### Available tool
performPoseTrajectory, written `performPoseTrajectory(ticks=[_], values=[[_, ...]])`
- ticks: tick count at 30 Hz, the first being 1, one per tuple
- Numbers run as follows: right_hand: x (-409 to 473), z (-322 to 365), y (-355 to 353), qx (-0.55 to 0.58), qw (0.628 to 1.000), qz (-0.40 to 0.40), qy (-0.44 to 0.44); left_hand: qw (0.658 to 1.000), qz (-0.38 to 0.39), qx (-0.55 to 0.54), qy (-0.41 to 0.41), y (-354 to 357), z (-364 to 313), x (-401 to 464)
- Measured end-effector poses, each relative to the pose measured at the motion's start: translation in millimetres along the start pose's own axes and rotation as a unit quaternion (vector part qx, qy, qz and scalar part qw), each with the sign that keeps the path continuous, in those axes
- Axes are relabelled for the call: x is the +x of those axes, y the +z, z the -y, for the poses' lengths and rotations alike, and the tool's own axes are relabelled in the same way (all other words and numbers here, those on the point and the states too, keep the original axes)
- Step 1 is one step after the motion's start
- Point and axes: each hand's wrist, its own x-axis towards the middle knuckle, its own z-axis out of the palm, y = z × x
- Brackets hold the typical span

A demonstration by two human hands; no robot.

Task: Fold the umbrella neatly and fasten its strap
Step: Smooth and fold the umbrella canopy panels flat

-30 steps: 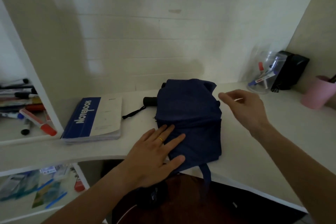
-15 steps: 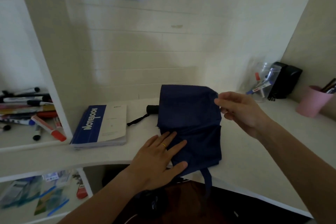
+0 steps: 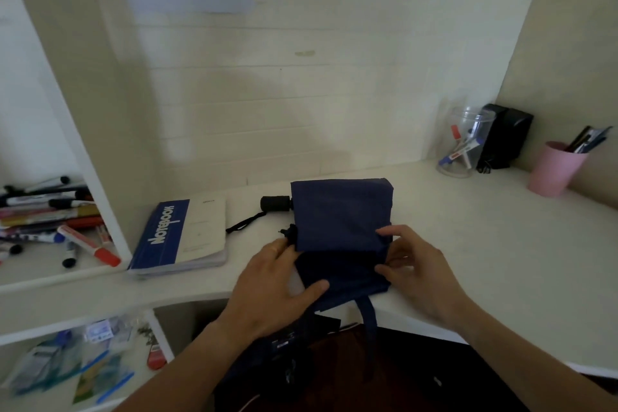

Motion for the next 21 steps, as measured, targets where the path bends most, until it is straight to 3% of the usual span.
performPoseTrajectory(ticks=[3, 6, 12, 17, 21], values=[[-0.5, -2.8, 2.6, -0.02, 1.0, -0.004, -0.019, 0.971, -0.126, -0.138, -0.151, -4.1, -11.0, 4.9], [0.8, -4.6, 2.7, -0.015, 1.0, -0.013, -0.02, 0.95, -0.093, -0.206, -0.217, -3.2, -14.1, 16.8], [0.5, -6.5, 1.9, 0.021, 0.999, -0.025, -0.018, 0.93, -0.142, -0.317, -0.119, -4.9, -25.4, 14.0], [1.3, -6.7, 2.5, 0.01, 0.999, -0.041, -0.027, 0.972, -0.071, -0.221, -0.043, 3.1, -17.9, 1.2], [0.3, -7.2, -1.2, 0.003, 0.997, -0.069, -0.045, 0.977, -0.031, -0.208, -0.022, 1.2, -13.5, 0.9]])
